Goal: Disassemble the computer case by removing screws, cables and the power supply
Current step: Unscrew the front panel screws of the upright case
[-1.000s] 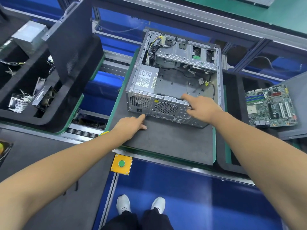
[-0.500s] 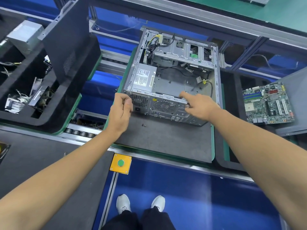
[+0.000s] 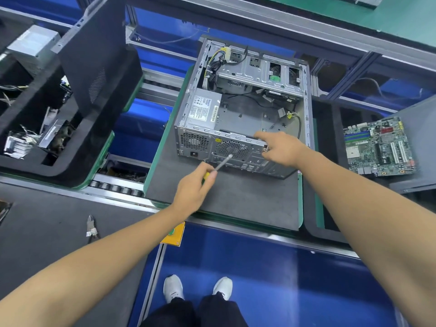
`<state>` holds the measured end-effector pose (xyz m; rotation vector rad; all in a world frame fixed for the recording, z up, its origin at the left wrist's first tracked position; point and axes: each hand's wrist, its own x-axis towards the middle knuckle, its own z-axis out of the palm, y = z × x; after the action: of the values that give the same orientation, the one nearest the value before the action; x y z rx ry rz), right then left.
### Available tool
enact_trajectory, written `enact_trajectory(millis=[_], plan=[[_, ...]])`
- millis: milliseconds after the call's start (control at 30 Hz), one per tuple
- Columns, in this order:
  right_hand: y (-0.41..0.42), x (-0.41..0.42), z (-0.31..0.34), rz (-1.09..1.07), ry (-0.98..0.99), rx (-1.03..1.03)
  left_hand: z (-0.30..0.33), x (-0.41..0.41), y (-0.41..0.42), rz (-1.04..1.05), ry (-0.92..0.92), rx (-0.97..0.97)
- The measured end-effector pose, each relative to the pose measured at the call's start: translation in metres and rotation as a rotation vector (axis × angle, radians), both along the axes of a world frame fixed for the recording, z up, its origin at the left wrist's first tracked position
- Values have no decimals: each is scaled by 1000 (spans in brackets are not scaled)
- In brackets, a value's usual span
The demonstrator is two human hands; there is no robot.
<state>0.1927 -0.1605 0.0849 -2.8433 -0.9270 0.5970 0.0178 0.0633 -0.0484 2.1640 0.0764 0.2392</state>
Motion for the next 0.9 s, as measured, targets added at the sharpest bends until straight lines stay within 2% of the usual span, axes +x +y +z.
enact_trajectory(millis=[133,200,300,400,600,900], plan=[[1,4,-1,-30,51,4,-1,-1,-28,-153,155,0],[1,5,-2,-33,61,-13,0,5,-33,-147,198,-20],[2,7,-3,-30,63,-43,0,12,-40,-95,244,-172],[2,8,-4,-25,67,-60,-4,11,-48,-58,294,-245],[2,7,-6,-36,56,-45,-2,14,-58,3,298,-268],[2,8,-6,-35,45,-47,-3,16,-59,5,305,-198]])
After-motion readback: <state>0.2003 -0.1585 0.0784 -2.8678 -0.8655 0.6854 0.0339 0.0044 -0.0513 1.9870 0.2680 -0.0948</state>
